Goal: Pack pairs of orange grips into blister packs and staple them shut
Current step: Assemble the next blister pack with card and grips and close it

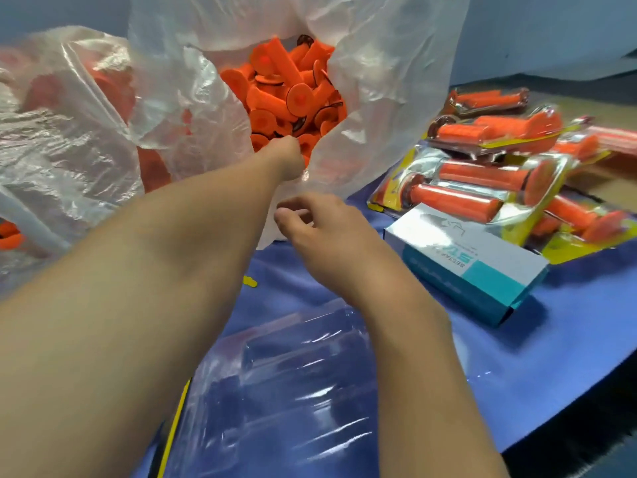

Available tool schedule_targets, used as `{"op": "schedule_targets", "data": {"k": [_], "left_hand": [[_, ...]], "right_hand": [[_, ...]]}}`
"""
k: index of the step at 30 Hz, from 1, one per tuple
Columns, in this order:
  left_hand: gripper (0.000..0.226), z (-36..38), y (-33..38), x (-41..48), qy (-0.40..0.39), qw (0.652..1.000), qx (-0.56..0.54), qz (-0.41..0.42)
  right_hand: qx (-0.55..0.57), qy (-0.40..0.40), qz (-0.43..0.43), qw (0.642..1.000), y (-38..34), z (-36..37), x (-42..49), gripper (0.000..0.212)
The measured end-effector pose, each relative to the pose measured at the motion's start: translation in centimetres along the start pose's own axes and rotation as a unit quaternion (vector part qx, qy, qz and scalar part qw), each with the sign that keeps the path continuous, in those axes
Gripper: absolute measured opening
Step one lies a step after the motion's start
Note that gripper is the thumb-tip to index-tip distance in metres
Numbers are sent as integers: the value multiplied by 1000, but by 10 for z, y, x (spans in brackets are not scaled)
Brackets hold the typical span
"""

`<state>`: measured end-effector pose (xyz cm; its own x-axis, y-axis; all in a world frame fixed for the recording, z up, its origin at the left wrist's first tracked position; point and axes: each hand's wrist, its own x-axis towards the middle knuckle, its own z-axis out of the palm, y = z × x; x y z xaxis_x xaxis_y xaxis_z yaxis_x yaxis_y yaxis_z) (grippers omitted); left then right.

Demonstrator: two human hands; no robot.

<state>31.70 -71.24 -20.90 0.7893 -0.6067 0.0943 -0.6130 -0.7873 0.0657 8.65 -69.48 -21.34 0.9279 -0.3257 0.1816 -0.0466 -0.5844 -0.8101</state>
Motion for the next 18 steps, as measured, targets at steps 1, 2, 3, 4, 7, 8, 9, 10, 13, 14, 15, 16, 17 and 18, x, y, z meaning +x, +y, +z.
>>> {"op": "schedule_targets", "data": {"k": [1, 2, 3, 4, 7, 8, 9, 10, 13, 14, 15, 16, 17, 18], "left_hand": [[31, 3, 1, 4, -17, 1000, 14, -9], [34, 7, 1, 8, -30, 999, 24, -17], [35, 11, 2, 11, -38, 999, 17, -29], [36, 15, 2, 13, -40, 998, 4, -47], [33, 25, -2, 17, -8, 997, -17, -78], [32, 27, -2, 18, 19, 996, -17, -89], [32, 28, -1, 19, 45, 994, -13, -102], [32, 29, 0, 19, 62, 992, -10, -112], [26, 27, -3, 20, 77, 990, -25, -117], [23, 23, -7, 19, 84, 989, -45, -115], [23, 18, -12, 17, 92, 986, -73, -115], [26, 12, -17, 14, 101, 982, -109, -118], [28, 3, -21, 11, 109, 974, -155, -123], [29, -6, -25, 7, 116, 962, -213, -127]], "right_hand": [[1, 0, 3, 1000, 3, -1, 0, 26], [2, 1, 5, 1000, 6, -3, 0, 26], [4, 3, 6, 1000, 9, -5, 1, 26], [6, 5, 6, 1000, 12, -6, 1, 26], [8, 15, 2, 1000, 16, -7, 3, 25], [10, 17, 1, 1000, 17, -7, 3, 25], [11, 17, 2, 1000, 19, -7, 2, 25], [10, 15, 5, 1000, 20, -8, 2, 25], [-13, 11, 12, 1000, 23, -9, 4, 27], [-12, 16, 14, 1000, 23, -10, 4, 27], [-8, 19, 14, 1000, 22, -10, 4, 28], [-3, 20, 10, 1000, 19, -10, 3, 28], [2, 20, 7, 1000, 17, -8, 2, 28], [5, 16, 5, 1000, 13, -7, 0, 28]]}}
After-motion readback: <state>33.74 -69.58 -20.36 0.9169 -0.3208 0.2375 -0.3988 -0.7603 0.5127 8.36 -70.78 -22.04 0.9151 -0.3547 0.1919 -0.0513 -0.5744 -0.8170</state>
